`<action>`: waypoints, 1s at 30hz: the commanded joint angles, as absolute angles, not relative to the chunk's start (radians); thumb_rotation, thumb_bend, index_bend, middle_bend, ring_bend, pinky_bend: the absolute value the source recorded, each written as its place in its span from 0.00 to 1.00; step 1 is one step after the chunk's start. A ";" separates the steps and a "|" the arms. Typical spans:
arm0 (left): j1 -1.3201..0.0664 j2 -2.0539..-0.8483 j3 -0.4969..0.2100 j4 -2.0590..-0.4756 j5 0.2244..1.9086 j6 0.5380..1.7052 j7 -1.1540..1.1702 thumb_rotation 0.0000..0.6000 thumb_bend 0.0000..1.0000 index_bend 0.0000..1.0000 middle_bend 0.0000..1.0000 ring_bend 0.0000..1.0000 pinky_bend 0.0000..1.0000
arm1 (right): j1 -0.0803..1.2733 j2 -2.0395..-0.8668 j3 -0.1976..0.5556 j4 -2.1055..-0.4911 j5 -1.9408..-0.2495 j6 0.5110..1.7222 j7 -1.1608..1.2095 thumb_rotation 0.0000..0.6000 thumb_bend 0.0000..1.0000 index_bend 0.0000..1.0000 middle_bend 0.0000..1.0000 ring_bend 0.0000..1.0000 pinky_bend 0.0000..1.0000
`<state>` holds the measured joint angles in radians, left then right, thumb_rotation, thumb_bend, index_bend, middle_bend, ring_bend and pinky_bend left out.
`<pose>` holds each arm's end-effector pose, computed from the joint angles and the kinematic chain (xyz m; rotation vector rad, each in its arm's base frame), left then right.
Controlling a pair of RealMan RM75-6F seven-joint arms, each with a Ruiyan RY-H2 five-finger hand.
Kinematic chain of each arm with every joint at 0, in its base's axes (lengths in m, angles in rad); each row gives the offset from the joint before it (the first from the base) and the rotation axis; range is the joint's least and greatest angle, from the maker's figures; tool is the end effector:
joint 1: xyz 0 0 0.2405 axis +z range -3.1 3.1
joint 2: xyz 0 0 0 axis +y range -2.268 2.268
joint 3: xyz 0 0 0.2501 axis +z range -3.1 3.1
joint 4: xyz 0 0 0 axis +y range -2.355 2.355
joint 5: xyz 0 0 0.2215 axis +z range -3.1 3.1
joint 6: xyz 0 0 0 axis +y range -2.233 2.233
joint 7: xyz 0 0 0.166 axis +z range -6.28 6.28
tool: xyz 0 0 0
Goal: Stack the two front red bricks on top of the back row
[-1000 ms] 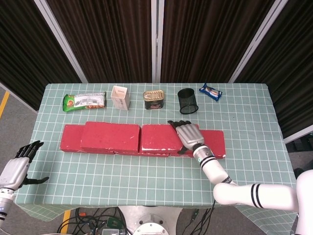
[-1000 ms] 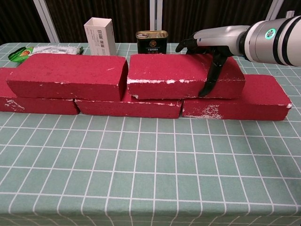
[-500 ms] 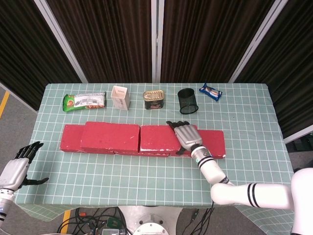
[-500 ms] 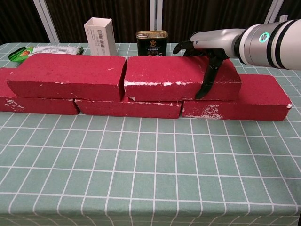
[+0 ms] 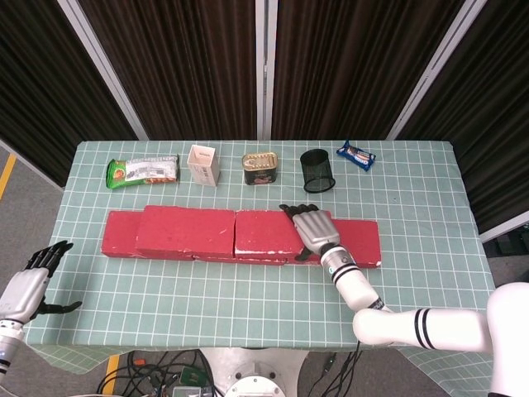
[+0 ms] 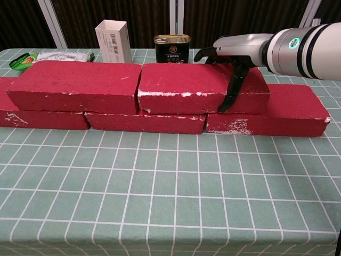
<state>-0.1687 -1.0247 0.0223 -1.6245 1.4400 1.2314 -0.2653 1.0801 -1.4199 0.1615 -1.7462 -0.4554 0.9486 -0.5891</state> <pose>-0.3341 0.2080 0.1333 -1.4316 -1.2665 -0.8371 -0.0698 -0.3691 -0.0293 1.9147 -1.1354 0.7201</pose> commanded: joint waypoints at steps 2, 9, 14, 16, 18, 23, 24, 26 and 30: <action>-0.169 -1.026 0.024 -1.623 1.441 1.229 -0.266 1.00 0.00 0.00 0.00 0.00 0.00 | 1.083 -1.418 0.158 -1.747 -0.453 0.941 -0.590 1.00 0.00 0.03 0.14 0.09 0.11; -0.169 -1.025 0.024 -1.625 1.441 1.227 -0.269 1.00 0.00 0.00 0.00 0.00 0.00 | 1.089 -1.417 0.154 -1.745 -0.443 0.936 -0.588 1.00 0.00 0.01 0.12 0.08 0.10; -0.170 -1.025 0.025 -1.623 1.442 1.225 -0.272 1.00 0.00 0.00 0.00 0.00 0.00 | 1.093 -1.418 0.153 -1.744 -0.438 0.938 -0.588 1.00 0.00 0.01 0.12 0.08 0.10; -0.169 -1.026 0.025 -1.622 1.441 1.223 -0.274 1.00 0.00 0.00 0.00 0.00 0.00 | 1.094 -1.418 0.154 -1.747 -0.438 0.944 -0.588 1.00 0.00 0.01 0.12 0.08 0.10; -0.170 -1.027 0.025 -1.620 1.440 1.222 -0.276 1.00 0.00 0.00 0.00 0.00 0.00 | 1.097 -1.416 0.154 -1.753 -0.434 0.951 -0.593 1.00 0.00 0.01 0.12 0.08 0.10; -0.171 -1.027 0.026 -1.617 1.442 1.220 -0.279 1.00 0.00 0.00 0.00 0.00 0.00 | 1.109 -1.409 0.154 -1.780 -0.408 0.972 -0.616 1.00 0.00 0.01 0.12 0.08 0.09; -0.172 -1.028 0.026 -1.617 1.442 1.219 -0.279 1.00 0.00 0.00 0.00 0.00 0.00 | 1.111 -1.409 0.154 -1.784 -0.401 0.977 -0.621 1.00 0.00 0.01 0.12 0.08 0.09; -0.172 -1.029 0.026 -1.615 1.442 1.217 -0.281 1.00 0.00 0.00 0.00 0.00 0.00 | 1.117 -1.409 0.154 -1.789 -0.383 0.984 -0.632 1.00 0.00 0.01 0.12 0.08 0.09; -0.174 -1.031 0.028 -1.611 1.443 1.211 -0.287 1.00 0.00 0.00 0.00 0.00 0.00 | 1.127 -1.415 0.154 -1.788 -0.353 0.993 -0.647 1.00 0.00 0.00 0.12 0.08 0.09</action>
<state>-0.1736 -1.0307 0.0278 -1.6111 1.4432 1.2117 -0.2874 1.1238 -1.4128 0.1538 -1.7879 -0.3584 0.9903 -0.6427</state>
